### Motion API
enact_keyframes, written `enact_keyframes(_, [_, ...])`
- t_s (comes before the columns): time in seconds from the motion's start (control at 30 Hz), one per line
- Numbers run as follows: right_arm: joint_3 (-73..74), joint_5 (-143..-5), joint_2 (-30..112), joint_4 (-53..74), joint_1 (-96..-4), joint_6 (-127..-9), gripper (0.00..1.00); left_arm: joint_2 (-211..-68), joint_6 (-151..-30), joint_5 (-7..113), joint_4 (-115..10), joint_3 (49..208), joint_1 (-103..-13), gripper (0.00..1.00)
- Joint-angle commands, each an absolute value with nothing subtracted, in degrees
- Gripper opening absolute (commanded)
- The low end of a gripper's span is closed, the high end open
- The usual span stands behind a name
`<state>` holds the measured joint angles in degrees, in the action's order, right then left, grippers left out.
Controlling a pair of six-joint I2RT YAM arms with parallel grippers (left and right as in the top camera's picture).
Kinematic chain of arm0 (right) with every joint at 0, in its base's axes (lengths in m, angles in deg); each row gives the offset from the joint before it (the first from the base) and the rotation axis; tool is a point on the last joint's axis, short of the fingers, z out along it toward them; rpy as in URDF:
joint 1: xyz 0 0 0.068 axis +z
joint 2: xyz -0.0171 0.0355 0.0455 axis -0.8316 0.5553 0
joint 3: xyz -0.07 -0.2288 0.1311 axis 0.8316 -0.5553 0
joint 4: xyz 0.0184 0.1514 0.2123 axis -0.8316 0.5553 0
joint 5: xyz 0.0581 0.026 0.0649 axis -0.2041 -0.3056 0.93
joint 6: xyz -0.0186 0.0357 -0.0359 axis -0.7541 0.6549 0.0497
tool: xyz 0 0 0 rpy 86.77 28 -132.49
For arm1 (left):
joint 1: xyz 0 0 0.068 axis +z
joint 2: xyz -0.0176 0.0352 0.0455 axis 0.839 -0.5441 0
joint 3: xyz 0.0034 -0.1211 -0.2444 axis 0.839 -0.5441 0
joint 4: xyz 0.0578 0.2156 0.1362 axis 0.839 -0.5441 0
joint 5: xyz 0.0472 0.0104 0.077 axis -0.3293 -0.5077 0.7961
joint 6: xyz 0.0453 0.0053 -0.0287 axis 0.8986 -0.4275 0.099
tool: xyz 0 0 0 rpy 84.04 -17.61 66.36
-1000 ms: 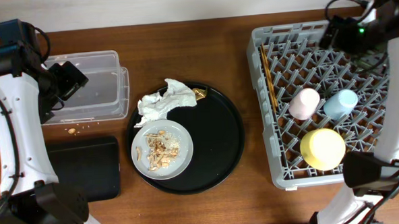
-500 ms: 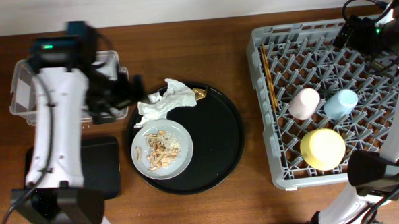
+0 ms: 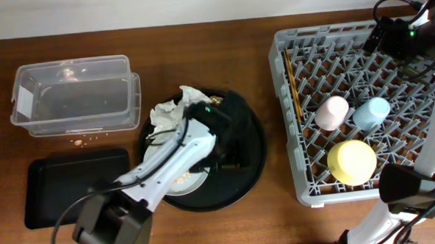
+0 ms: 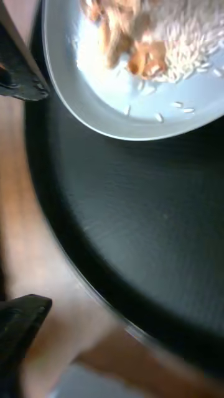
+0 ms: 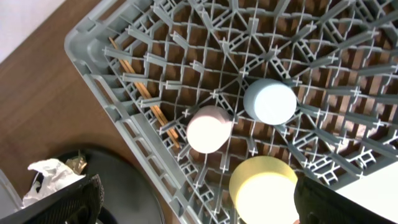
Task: Sort waste into correct bins and load items into the dishwasher rack
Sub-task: 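Move the left gripper down to the white plate of food scraps, then grasp the white plate's rim with the left gripper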
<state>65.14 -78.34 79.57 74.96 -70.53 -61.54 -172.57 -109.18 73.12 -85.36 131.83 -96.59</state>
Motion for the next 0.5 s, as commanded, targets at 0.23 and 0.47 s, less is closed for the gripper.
enact_keyframes(0.23, [65.42, -78.87, 79.35, 75.31, -70.55, -62.04, 0.99, -172.66, -115.39, 87.68, -73.4, 122.72, -97.92, 0.73])
enact_keyframes(0.47, [65.42, -78.87, 79.35, 75.29, -70.55, -62.04, 0.99, -176.18, -115.39, 87.74, -70.82, 122.72, -97.92, 0.6])
